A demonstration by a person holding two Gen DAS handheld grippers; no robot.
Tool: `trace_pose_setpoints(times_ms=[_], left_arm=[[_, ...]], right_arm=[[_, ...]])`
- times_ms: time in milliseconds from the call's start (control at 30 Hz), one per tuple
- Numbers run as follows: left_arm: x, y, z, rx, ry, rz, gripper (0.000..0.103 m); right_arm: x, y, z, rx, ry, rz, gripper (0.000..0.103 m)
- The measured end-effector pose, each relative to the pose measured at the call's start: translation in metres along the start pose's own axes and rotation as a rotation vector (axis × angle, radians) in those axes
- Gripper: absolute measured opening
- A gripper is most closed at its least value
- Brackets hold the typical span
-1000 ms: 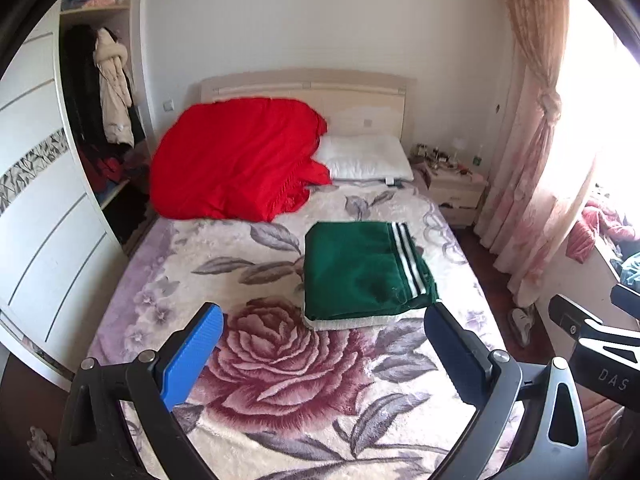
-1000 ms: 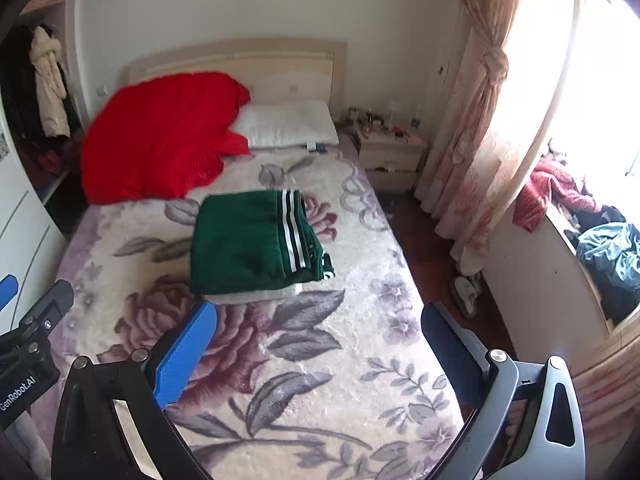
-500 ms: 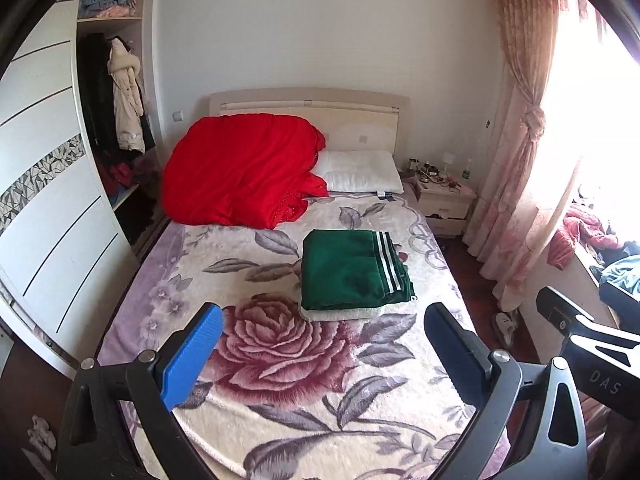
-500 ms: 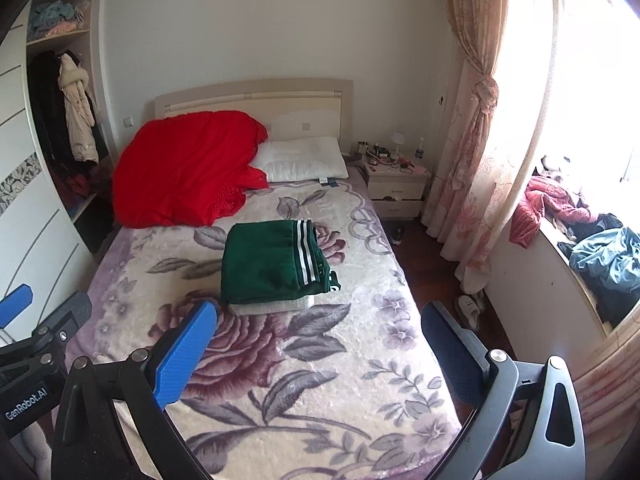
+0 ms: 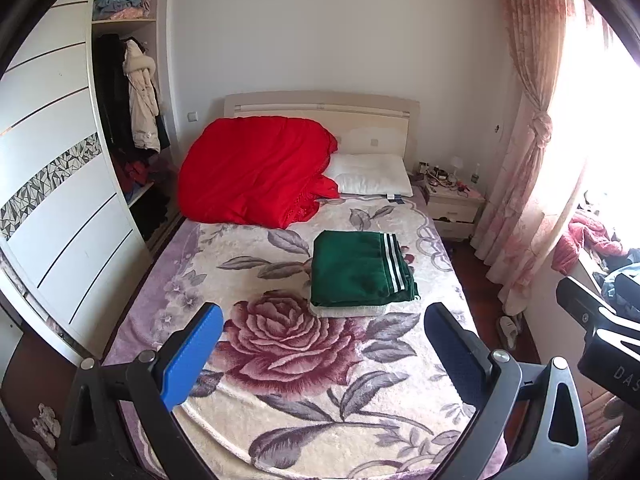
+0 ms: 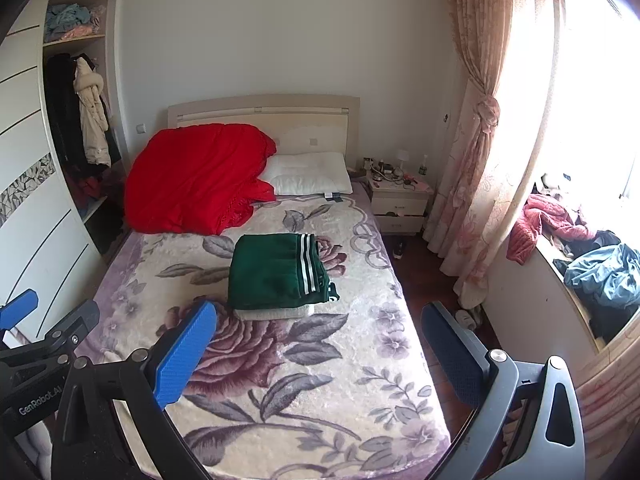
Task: Fold large clothes
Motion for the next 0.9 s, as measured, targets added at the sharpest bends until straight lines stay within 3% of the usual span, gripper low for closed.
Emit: trace_pose_setpoints(times_ms=[500, 900], left_arm=[[-0.003, -0.017, 0.001, -0.037, 0.027, 0.036, 0.103], [-0.005, -0.022, 0.002, -0.020, 0.032, 0.039, 0.103]], right_arm=[[-0.003, -0.008, 0.001, -0.045, -0.003, 0.013, 0.103], [-0.002, -0.007, -0.001, -0.045, -0.002, 0.013, 0.103]])
Point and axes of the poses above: each gripper's, at about its wrist camera, not at the fingertips, and y roughly the way its jaws point, z to its right, x to its underside, the point moved 3 cm from there along y, roughly the way its jaws point, and after that the axes turned 7 degrees about y, right-handed, at the moved point
